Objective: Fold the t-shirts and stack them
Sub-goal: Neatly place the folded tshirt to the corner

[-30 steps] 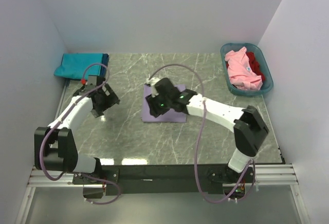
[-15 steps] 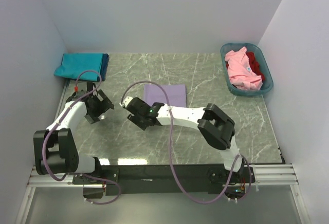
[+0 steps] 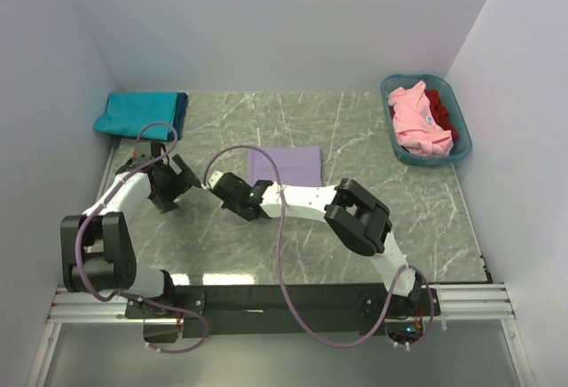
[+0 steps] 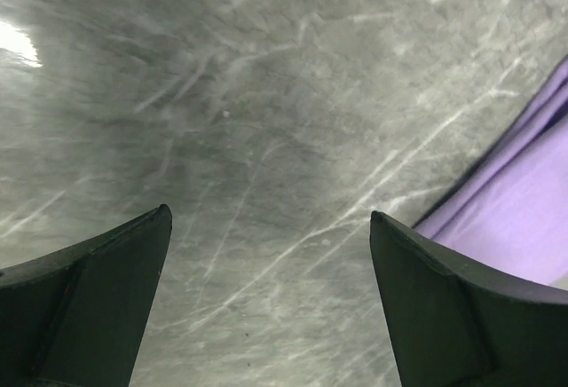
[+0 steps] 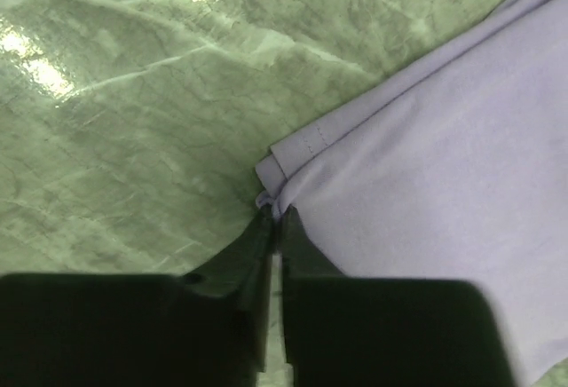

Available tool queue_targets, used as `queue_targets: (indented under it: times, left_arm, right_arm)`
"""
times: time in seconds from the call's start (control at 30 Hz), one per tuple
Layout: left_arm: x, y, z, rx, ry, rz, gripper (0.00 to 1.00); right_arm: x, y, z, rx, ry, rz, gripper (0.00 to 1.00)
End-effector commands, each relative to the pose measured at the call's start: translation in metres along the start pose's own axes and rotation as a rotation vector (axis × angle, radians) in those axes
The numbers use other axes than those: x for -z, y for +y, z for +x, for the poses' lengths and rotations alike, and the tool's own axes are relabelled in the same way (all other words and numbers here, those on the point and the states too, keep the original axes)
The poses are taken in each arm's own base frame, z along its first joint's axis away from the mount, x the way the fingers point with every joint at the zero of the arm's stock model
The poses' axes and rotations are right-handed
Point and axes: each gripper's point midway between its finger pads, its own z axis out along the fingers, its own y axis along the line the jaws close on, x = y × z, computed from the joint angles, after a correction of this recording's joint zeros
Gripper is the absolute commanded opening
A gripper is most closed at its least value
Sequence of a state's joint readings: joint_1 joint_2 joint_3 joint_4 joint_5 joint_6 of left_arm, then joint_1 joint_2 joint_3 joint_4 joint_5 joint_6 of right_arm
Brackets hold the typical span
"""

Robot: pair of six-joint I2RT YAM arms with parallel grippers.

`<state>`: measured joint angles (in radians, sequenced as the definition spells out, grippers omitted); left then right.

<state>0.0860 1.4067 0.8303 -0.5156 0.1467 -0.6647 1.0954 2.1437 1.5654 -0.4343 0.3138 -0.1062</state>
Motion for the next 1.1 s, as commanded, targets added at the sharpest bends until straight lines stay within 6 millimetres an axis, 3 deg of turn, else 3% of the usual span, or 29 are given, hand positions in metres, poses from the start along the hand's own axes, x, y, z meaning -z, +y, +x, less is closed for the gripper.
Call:
queue_targets:
  times: [0.0,0.1,0.33,0.43,0.6,0.8,1.07]
  left_arm:
    - [-0.003,-0.015,0.001,-0.02,0.027,0.086,0.99]
    - [-0.005,-0.032,0.007,-0.017,0.069,0.143,0.99]
    - [-0.009,-0.093,0.03,-0.021,0.165,0.273,0.99]
    - [-0.014,-0.121,0.042,-0.009,0.2,0.34,0.99]
    - [-0.018,-0.143,0.048,0.06,0.21,0.41,0.99]
    - [-0.033,-0.154,0.066,0.07,0.25,0.429,0.99]
    - [-0.057,-0.139,0.101,0.075,0.303,0.341,0.99]
  right_arm:
    - [0.008,0.0,-0.015,-0.006,-0.047,0.002,0.01]
    - [0.027,-0.007,-0.027,-0.04,-0.106,-0.005,0.0]
    - [0.07,-0.024,-0.05,-0.152,-0.23,-0.027,0.0]
    - [0.08,-0.028,-0.056,-0.194,-0.255,-0.061,0.0]
    - [0.079,-0.029,-0.054,-0.214,-0.265,-0.082,0.0]
    - [0.077,-0.028,-0.051,-0.257,-0.271,-0.111,0.0]
    - [0.074,-0.035,-0.049,-0.305,-0.282,-0.119,0.0]
